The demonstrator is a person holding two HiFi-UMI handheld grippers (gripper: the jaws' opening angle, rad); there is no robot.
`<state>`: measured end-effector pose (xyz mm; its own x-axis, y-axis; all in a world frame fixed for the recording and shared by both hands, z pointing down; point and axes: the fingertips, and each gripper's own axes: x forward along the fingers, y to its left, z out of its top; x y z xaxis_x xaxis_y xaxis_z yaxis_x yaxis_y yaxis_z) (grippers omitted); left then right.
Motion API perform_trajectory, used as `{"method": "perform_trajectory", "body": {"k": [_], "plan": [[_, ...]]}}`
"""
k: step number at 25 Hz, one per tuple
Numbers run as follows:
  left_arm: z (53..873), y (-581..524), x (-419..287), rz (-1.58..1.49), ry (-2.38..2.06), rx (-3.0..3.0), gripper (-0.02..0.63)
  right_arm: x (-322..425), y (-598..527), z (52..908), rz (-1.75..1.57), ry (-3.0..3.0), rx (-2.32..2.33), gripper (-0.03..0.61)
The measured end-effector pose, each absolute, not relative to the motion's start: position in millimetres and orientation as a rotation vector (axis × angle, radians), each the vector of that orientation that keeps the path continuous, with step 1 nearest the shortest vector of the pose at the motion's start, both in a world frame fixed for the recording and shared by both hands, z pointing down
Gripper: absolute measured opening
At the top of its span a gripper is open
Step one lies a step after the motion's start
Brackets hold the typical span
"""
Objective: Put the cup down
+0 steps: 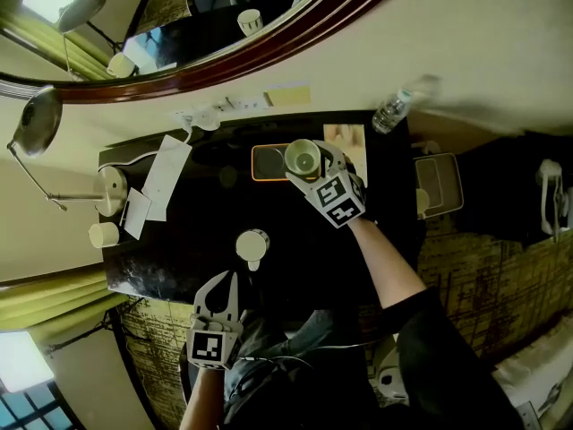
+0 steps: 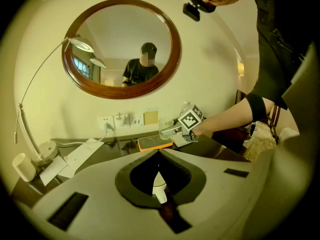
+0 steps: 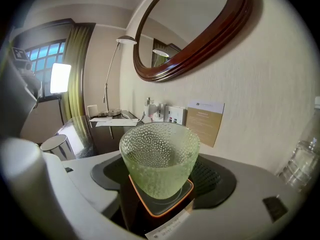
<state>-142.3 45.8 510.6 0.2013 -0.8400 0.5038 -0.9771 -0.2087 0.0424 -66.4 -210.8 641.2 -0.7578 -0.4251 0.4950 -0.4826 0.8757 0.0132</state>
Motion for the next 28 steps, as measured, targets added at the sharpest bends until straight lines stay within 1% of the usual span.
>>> {"method": "perform_trajectory", "body": {"k": [8, 12, 15, 16, 18, 28], "plan": [[514.0, 47.2, -146.4, 0.54, -1.722, 2.1, -0.014, -69.3, -216.4, 659.0, 0.2, -2.513, 0.664, 0.387], [514.5, 46.1, -148.7, 0.539, -1.73, 2.095, -0.014, -69.6, -218.9, 654.1, 0.217, -2.524, 0.69, 0.395], [514.5, 45.9, -151.6, 0.537, -1.737, 2.089, -0.014, -70.6, -220.3, 653.9, 0.204, -2.522, 0.72, 0.412], [514.5, 45.9, -152.6, 0.536, -1.738, 2.085, -0.014, -70.7, -220.4, 653.9, 0.197, -2.52, 0.727, 0.43], [514.4, 45.4, -154.5, 0.535, -1.741, 2.08, -0.014, -70.7, -221.5, 653.0, 0.19, -2.518, 0.739, 0.437], [519.3, 52.8, -168.3, 0.552, -1.729, 2.11, -0.014, -63.4, -211.1, 618.0, 0.113, -2.519, 0.778, 0.451]]}}
